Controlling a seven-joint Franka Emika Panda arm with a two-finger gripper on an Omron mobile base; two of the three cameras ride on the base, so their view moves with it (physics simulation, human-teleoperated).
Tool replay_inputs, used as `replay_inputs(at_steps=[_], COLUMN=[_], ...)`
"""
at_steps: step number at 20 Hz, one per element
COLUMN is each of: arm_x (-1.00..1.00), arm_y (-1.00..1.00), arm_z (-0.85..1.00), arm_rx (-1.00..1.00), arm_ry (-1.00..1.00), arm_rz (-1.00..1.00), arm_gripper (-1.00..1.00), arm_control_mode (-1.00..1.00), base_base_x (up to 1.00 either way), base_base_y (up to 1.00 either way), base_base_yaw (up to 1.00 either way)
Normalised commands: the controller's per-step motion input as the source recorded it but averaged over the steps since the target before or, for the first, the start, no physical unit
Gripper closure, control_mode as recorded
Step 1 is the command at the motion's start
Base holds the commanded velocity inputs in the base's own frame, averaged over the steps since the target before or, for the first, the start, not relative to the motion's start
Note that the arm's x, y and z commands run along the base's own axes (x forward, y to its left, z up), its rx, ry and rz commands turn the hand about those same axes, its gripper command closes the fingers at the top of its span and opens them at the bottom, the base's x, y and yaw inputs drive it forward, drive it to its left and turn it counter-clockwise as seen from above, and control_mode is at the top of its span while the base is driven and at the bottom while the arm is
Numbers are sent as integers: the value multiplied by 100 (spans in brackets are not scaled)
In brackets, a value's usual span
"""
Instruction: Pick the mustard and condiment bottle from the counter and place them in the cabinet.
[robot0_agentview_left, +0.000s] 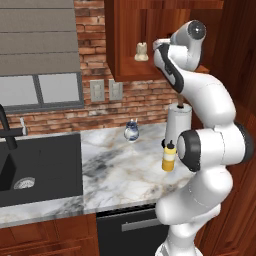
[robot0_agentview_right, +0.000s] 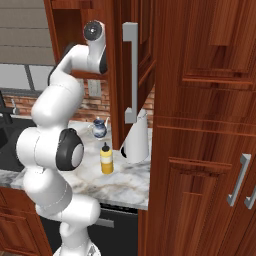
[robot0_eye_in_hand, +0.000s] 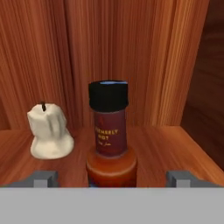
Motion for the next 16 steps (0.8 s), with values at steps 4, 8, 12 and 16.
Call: replay_inputs(at_steps=[4,8,12,16], arm_x=[-36,-88,-100,-100], arm_y=[0,-9,-11,-3], arm_z=[-3,-2,-31,-60], arm_rx=[0,0,-3,-11], arm_ry=[-7,-4,-1,1], arm_rz=[0,-1,0,0], arm_gripper=[-100,-100,-100,-100], arm_control_mode=[-100,-100,-100,-100], base_base_x=[0,0,0,0], base_base_y=[0,0,0,0], base_base_yaw=[0,0,0,0])
